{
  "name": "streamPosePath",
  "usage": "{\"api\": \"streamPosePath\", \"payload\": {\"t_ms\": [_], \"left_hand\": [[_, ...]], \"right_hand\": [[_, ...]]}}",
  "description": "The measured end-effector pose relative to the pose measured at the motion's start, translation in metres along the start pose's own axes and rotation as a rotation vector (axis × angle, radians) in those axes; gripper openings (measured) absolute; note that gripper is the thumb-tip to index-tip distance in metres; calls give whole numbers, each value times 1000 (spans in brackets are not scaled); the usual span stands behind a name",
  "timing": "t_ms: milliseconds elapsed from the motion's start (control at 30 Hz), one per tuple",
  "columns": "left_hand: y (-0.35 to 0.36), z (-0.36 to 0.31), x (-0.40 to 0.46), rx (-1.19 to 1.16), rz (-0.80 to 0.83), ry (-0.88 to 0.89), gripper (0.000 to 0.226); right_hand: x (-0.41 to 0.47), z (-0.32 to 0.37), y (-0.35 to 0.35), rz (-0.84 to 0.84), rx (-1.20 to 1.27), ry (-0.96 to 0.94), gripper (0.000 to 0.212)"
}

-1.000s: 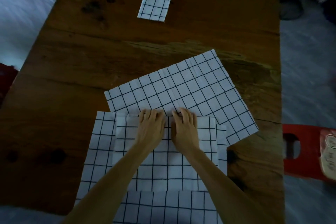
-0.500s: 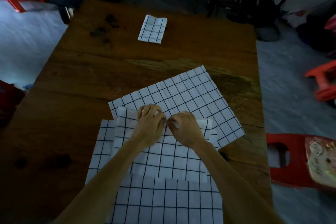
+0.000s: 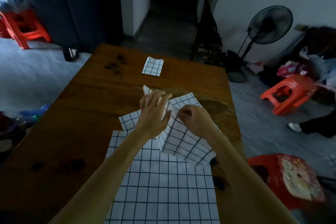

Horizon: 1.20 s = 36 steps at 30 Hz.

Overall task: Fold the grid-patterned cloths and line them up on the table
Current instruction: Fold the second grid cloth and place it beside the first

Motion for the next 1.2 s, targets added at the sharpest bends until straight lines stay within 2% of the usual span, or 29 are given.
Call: {"api": "streamPosePath", "payload": {"t_ms": [100,267,500,667,800,900,967,1067,1200], "left_hand": [[-11,-9,-14,-121,-106,-43,37],[-6,-31,-40,-187,-62,-19,37],[-22,-43,-48,-257,-229,-98,16],[-28,-56,-41,-308,-238,-114,13],[-29,-67,-32,-357,-238,-92,8],[-27,-69,-29,-295,-233,-74,9],[-27,-72,-27,-190,-226,-45,9],[-31,-77,-26,-95,-234,-7,4],[-33,-75,-29,-35,-225,-2,9]], "right_hand": [[-15,12,-10,-53,53,7,18],[-33,27,-13,-86,171,-47,16],[-39,42,-26,-92,138,-197,11],[-40,37,-38,-107,116,-257,9],[-39,25,-41,-234,109,-257,9],[-42,20,-46,-306,30,-302,28],[-40,20,-49,-260,-101,-340,36],[-34,20,-50,-187,-273,-391,22],[-30,19,-51,-136,-258,-410,10]]}}
Point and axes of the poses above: each hand's wrist, its own x-axis towards the middle knuckle, its own y-axis out of the palm, z = x × y, the point moved 4 cm from there along x, towards the middle knuckle, and after that the axes turned 9 degrees about z, right-handed, at the moved point
